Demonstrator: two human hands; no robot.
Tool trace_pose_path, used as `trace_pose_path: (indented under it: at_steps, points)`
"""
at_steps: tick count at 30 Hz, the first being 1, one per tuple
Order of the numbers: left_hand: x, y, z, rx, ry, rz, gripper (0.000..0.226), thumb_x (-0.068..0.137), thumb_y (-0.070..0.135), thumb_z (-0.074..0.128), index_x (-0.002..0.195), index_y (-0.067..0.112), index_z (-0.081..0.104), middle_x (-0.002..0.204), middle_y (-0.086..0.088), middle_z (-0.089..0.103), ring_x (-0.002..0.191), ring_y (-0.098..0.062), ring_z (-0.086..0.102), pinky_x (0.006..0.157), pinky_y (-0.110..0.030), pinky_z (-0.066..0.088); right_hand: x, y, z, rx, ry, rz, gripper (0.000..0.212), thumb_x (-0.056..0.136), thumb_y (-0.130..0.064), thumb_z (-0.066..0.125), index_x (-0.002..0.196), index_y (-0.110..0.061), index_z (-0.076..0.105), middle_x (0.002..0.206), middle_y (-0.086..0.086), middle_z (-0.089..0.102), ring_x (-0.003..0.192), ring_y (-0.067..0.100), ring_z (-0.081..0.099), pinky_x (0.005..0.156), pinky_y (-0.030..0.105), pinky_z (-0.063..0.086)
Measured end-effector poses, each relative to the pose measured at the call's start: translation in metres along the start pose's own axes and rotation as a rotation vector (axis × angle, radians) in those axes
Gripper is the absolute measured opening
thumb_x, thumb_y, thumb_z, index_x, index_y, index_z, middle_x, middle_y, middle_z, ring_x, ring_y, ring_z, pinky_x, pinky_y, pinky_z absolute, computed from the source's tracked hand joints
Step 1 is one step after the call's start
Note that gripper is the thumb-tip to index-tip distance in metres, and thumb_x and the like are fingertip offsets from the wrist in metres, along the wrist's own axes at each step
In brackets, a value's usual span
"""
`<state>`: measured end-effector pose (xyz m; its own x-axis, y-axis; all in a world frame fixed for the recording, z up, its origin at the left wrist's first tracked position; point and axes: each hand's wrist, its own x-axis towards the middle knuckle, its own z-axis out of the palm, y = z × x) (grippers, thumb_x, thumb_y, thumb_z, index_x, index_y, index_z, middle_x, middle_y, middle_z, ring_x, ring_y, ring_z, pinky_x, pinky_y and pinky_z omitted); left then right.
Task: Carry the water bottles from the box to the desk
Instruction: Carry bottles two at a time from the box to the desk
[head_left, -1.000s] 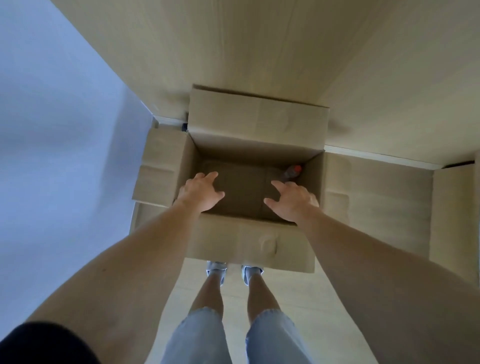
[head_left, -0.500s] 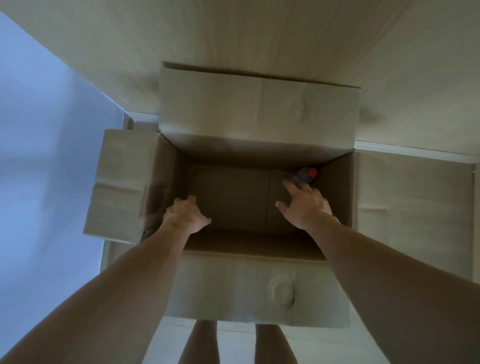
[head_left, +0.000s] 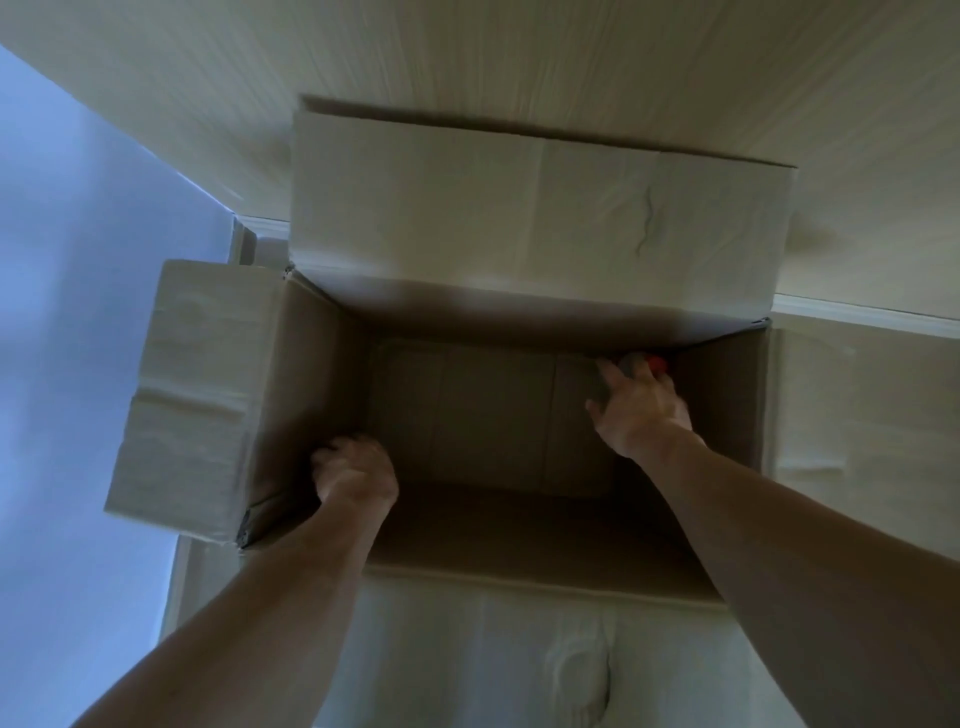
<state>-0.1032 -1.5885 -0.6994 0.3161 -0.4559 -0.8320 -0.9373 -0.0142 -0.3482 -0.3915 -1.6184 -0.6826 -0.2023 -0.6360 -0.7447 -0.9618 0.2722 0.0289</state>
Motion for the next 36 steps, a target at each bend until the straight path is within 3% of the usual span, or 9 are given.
trace_pose_path:
  at_steps: [5, 11, 21, 27, 31, 36]
  points:
    - [0.006, 0.005, -0.001, 0.172, 0.065, 0.102, 0.041, 0.104, 0.007, 0.042, 0.137, 0.022, 0.059, 0.136, -0.006, 0.060, 0.125, -0.028, 0.058, 0.094, -0.036, 0.053, 0.015, 0.000, 0.000, -0.047, -0.018, 0.028, 0.057, 0.101, -0.037, 0.047, 0.153, -0.030, 0.025, 0.159, 0.005, 0.017, 0.146, 0.036, 0.016, 0.110, 0.051, 0.034]
    - [0.003, 0.020, -0.009, 0.235, 0.145, 0.212, 0.029, 0.100, 0.007, 0.055, 0.125, 0.019, 0.063, 0.116, -0.003, 0.067, 0.104, -0.017, 0.069, 0.080, -0.029, 0.057, 0.039, 0.004, 0.006, -0.068, -0.029, 0.088, 0.056, 0.095, -0.022, 0.052, 0.148, -0.024, 0.034, 0.154, 0.009, 0.021, 0.140, 0.037, 0.024, 0.107, 0.050, 0.039]
    - [-0.002, 0.067, -0.033, 0.072, 0.297, 0.450, 0.030, 0.095, 0.010, 0.065, 0.125, 0.015, 0.059, 0.114, -0.007, 0.064, 0.103, -0.021, 0.065, 0.083, -0.032, 0.054, 0.065, 0.009, 0.028, -0.100, -0.001, 0.177, 0.051, 0.098, -0.020, 0.045, 0.147, -0.014, 0.035, 0.151, 0.013, 0.023, 0.137, 0.044, 0.023, 0.107, 0.051, 0.036]
    - [0.009, 0.082, -0.033, -0.042, 0.355, 0.502, 0.027, 0.095, 0.018, 0.067, 0.121, 0.014, 0.063, 0.111, -0.007, 0.067, 0.102, -0.020, 0.067, 0.080, -0.028, 0.050, 0.069, 0.023, 0.042, -0.226, 0.051, 0.107, 0.043, 0.102, -0.013, 0.038, 0.145, -0.016, 0.041, 0.140, 0.018, 0.034, 0.122, 0.042, 0.043, 0.093, 0.047, 0.047]
    - [0.025, 0.078, -0.024, -0.232, 0.386, 0.540, 0.045, 0.094, 0.028, 0.069, 0.135, 0.018, 0.054, 0.130, -0.007, 0.056, 0.113, -0.024, 0.063, 0.094, -0.036, 0.055, 0.072, 0.027, 0.054, -0.175, 0.127, 0.017, 0.049, 0.100, -0.002, 0.040, 0.147, -0.017, 0.040, 0.142, 0.017, 0.035, 0.118, 0.040, 0.049, 0.085, 0.045, 0.052]
    - [0.040, 0.068, -0.005, -0.486, 0.352, 0.513, 0.059, 0.091, 0.033, 0.071, 0.145, 0.022, 0.047, 0.140, -0.007, 0.054, 0.127, -0.025, 0.055, 0.106, -0.042, 0.049, 0.066, 0.007, 0.058, -0.068, 0.239, -0.092, 0.046, 0.097, 0.002, 0.041, 0.141, -0.010, 0.045, 0.145, 0.017, 0.037, 0.116, 0.039, 0.054, 0.089, 0.043, 0.048]
